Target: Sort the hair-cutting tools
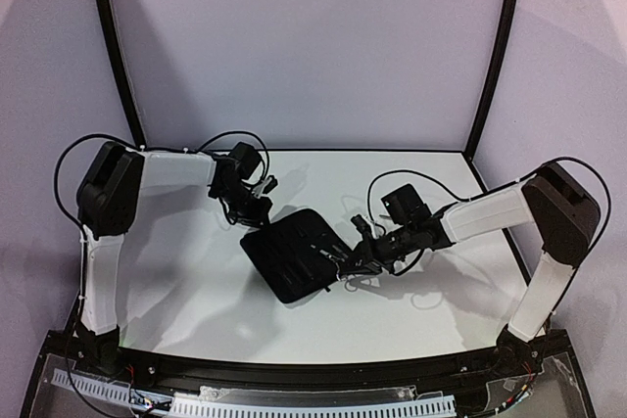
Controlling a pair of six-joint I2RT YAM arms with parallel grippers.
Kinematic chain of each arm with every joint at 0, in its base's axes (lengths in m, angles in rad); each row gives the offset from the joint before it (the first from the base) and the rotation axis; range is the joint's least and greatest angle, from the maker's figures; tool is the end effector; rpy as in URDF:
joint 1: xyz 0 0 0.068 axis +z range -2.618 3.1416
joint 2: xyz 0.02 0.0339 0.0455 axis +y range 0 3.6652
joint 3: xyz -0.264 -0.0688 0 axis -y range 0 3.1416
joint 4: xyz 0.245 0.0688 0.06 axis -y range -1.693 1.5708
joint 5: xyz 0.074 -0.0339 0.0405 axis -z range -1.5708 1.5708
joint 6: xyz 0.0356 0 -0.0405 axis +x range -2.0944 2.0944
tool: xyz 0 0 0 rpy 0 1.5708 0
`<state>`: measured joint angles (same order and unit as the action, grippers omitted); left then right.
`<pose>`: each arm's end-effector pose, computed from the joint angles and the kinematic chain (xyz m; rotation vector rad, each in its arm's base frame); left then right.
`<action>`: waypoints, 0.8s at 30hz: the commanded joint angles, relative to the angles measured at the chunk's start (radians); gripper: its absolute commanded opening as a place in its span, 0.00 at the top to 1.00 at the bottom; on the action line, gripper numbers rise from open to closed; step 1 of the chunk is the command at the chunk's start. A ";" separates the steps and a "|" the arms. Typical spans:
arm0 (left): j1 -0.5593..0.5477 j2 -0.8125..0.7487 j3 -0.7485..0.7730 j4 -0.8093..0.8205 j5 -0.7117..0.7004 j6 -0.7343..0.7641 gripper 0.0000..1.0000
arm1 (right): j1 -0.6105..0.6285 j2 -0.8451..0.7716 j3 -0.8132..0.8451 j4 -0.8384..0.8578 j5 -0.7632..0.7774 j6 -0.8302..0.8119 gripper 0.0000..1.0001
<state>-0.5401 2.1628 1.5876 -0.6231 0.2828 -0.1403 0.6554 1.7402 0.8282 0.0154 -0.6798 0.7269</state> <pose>0.3765 -0.2373 0.1489 0.6369 2.7607 -0.5581 0.2443 0.2161 0.1373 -0.2403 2.7370 1.3521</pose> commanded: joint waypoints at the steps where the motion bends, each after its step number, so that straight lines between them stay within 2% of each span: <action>1: -0.037 -0.037 -0.120 -0.036 -0.021 -0.038 0.99 | -0.026 0.047 -0.037 0.102 -0.124 -0.004 1.00; 9: -0.038 -0.107 -0.221 0.030 -0.032 -0.049 0.99 | -0.069 0.112 -0.005 0.109 -0.159 -0.015 1.00; 24: -0.038 -0.089 -0.173 0.028 -0.049 0.010 0.99 | -0.090 0.247 0.142 0.001 -0.235 -0.127 1.00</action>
<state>-0.5600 2.0585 1.4172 -0.5011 0.2404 -0.1575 0.5636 1.9358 0.9353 0.0706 -0.9079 0.6260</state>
